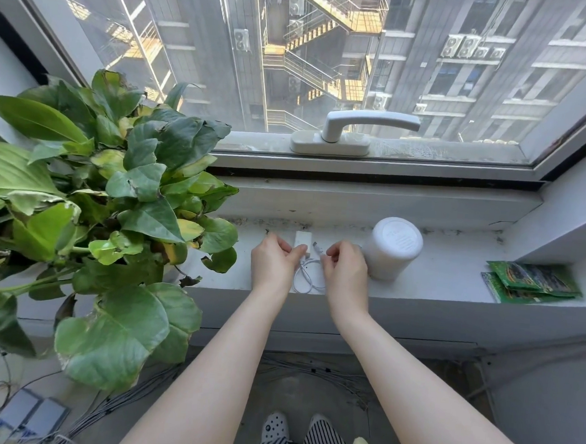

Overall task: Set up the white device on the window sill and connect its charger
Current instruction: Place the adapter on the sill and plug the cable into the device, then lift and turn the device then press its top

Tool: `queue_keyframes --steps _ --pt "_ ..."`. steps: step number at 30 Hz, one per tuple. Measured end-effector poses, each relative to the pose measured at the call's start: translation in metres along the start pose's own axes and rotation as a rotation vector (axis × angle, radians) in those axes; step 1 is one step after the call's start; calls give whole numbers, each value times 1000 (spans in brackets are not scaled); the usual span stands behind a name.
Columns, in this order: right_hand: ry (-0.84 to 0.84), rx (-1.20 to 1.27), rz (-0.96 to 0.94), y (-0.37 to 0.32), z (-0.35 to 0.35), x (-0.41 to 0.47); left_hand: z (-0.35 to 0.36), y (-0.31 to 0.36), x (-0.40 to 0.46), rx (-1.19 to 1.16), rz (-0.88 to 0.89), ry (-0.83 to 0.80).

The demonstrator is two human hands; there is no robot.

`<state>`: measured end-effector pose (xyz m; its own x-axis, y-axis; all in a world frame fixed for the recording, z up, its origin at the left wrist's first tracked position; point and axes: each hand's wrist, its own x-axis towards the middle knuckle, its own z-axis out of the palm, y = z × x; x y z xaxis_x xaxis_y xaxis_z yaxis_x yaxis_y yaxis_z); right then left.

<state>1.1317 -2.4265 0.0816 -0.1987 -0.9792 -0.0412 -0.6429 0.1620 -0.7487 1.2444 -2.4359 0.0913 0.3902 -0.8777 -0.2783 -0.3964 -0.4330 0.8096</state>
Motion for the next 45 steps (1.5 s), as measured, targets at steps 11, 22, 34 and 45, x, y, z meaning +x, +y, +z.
queue_keyframes --steps 11,22,34,45 --pt "60 -170 -279 -1 -27 -34 -12 7 -13 -28 38 -25" --pt "114 297 -96 27 -148 17 25 77 -46 -258 186 -388" --pt "-415 545 -30 72 -136 50 51 61 -36 -337 169 -554" --pt "-507 562 -97 73 -142 61 57 60 -34 -370 234 -518"
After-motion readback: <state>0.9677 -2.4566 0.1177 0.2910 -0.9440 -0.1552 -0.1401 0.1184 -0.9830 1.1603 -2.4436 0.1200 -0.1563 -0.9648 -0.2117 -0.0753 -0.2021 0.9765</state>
